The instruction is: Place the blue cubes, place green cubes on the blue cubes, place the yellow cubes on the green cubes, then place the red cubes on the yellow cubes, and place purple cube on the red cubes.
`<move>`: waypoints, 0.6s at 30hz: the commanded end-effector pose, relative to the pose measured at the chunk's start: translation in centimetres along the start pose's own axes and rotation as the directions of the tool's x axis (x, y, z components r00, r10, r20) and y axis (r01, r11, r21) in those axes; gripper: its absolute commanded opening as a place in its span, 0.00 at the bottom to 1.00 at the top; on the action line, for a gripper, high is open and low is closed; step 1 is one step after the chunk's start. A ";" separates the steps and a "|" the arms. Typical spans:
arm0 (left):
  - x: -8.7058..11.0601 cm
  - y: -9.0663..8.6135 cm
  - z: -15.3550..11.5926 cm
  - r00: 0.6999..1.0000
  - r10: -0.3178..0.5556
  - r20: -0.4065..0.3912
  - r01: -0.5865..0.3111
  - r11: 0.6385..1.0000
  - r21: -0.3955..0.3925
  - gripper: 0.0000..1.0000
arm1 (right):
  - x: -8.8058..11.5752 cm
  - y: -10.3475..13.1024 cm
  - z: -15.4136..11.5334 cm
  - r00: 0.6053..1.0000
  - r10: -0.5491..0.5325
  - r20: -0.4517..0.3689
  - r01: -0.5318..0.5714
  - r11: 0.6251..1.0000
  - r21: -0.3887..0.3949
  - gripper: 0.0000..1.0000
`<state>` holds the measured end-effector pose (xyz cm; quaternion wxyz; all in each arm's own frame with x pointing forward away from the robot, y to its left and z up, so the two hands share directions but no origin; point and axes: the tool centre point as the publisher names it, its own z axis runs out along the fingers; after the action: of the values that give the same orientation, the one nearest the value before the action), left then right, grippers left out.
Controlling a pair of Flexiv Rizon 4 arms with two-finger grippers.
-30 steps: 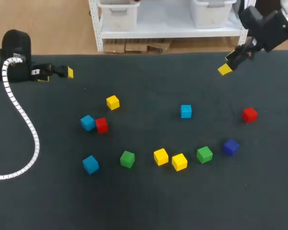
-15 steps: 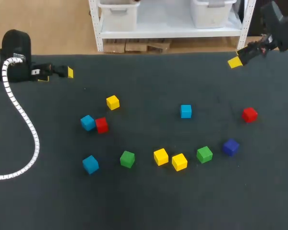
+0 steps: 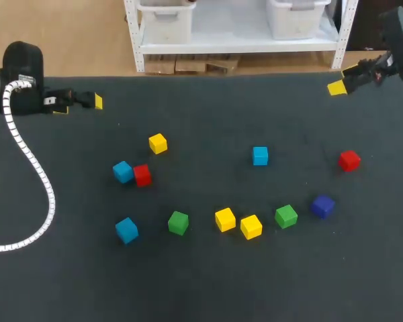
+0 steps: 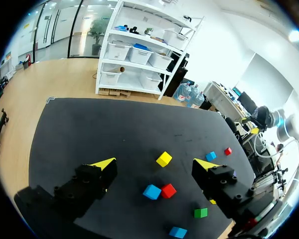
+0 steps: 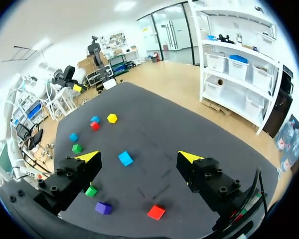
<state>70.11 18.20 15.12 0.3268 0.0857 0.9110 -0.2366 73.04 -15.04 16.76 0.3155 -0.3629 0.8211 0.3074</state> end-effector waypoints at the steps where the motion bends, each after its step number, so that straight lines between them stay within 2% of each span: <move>1: 0.1 0.2 0.0 1.000 0.002 0.006 -0.002 1.000 0.011 1.00 | 0.7 0.2 -0.9 1.000 0.003 0.018 -0.003 1.000 -0.004 1.00; 8: 0.1 0.2 0.0 1.000 0.002 0.006 -0.002 1.000 0.011 1.00 | 1.7 0.7 -1.1 1.000 0.008 0.025 -0.008 1.000 -0.009 1.00; 18: 0.1 0.2 0.0 1.000 0.002 0.006 -0.002 1.000 0.011 1.00 | 1.9 0.5 -1.2 0.999 0.020 0.032 -0.020 1.000 -0.005 1.00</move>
<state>70.11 18.20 15.12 0.3268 0.0857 0.9110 -0.2366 71.31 -16.34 16.34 0.3230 -0.3528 0.8181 0.3193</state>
